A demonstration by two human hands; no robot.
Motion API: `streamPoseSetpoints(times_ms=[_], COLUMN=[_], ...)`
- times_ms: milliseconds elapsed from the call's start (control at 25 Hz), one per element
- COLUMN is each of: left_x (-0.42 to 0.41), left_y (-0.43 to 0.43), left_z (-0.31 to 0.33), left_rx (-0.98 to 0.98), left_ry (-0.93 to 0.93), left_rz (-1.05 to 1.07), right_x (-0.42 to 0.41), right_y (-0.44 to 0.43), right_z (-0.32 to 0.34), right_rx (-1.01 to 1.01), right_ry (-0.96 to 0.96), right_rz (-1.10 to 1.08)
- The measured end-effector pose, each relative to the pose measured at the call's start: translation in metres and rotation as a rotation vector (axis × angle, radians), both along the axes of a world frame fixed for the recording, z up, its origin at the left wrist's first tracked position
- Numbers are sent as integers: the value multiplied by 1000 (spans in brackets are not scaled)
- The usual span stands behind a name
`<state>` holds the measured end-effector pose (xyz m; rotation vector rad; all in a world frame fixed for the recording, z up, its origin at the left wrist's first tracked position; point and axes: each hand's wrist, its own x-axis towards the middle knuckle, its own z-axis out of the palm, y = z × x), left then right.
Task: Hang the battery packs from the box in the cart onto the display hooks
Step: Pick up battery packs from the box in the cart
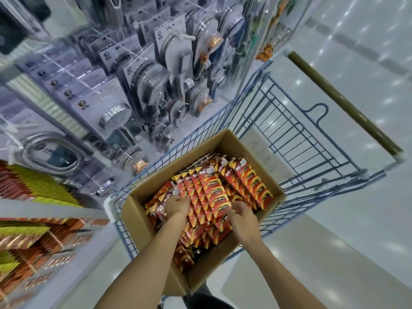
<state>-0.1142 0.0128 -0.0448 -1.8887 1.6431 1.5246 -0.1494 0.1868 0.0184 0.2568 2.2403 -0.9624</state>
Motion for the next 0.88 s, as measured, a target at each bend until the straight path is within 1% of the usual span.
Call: streamPoseSetpoints(times_ms=[40,120,200,280,360,440,520,600,680,760,880], left_x=[3,13,32,53,75,93,109,127,144,161,183], left_y=[-1,-5,-10,-11,-9,-7,-7,-10,-19,-30,-47], left_z=[3,15,25,34,47,66,84,95,102,109,126], left_rx=[3,-58,-158,-197,-130,-43,4,63,110,117,89], left_ry=[12,39,61,150,289,421,503,550,574,604,662], left_rz=[39,53,26,-22,-6,87,169,236,282,330,380], right_x=[-5,-16,-27,-37,-40,-40,-37,-34,-30,-22,-6], right_y=[-3,-14,-27,-39,-51,-58,-59,-58,-58,-61,-68], right_z=[-3,-9,-17,-29,-38,-42,-46,-50,-52,-45,-15], right_rx=[3,5,35,84,151,239,272,218,72,-108,-289], right_ry=[-1,-4,-5,-8,-17,3,27,13,-37,-135,-233], right_rz=[3,28,89,142,199,249,228,145,22,-96,-92])
